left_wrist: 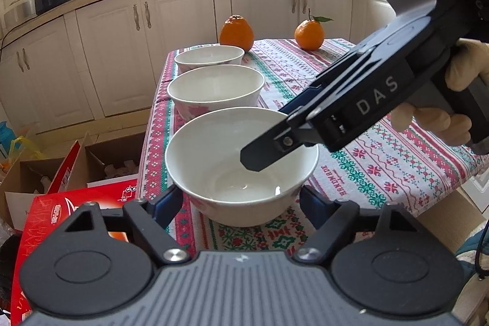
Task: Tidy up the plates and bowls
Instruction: 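Carry the white bowl with the right gripper toward the plate stack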
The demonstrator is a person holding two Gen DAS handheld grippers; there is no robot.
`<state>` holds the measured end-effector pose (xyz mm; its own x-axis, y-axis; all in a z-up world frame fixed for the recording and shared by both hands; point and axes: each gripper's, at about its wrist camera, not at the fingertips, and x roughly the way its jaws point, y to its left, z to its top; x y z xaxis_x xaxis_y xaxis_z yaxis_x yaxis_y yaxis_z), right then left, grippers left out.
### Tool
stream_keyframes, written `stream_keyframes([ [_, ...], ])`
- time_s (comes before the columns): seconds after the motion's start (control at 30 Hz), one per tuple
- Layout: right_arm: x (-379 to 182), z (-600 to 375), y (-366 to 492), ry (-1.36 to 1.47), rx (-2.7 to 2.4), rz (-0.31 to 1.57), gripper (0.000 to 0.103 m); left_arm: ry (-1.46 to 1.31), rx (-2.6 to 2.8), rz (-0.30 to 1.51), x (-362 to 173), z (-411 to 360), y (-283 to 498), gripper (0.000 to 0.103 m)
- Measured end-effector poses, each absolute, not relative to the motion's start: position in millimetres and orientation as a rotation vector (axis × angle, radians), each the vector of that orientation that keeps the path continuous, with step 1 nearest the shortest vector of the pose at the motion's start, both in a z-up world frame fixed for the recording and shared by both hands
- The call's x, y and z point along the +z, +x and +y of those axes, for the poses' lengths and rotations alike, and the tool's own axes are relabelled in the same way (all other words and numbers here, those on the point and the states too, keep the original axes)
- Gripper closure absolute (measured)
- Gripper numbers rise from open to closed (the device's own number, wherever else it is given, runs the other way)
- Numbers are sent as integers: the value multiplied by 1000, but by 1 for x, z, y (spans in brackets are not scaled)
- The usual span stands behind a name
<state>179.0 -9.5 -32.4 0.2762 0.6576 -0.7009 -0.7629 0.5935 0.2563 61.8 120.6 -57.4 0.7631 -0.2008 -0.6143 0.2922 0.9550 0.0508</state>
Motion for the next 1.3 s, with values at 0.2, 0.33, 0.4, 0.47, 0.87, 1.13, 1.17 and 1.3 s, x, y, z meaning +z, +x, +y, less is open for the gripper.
stream_keyframes([
  [0.2,-32,-9,179,-136,961,867,36,153,-273,656,-56,121,64,20],
  [0.33,-31,-11,177,-132,953,864,36,163,-277,660,-54,118,65,20],
  [0.4,-29,-14,177,-121,949,859,36,169,-281,658,-52,116,65,20],
  [0.47,-27,-20,176,-109,938,853,36,179,-293,654,-49,113,66,20],
  [0.87,-17,-73,168,-88,798,824,36,227,-448,635,-44,73,87,20],
  [1.13,-18,-113,166,-40,682,816,36,247,-562,635,-47,41,110,20],
  [1.17,-18,-117,166,-36,670,815,36,249,-573,634,-48,37,112,20],
  [1.3,-18,-131,167,-25,635,808,36,265,-604,624,-50,25,119,20],
])
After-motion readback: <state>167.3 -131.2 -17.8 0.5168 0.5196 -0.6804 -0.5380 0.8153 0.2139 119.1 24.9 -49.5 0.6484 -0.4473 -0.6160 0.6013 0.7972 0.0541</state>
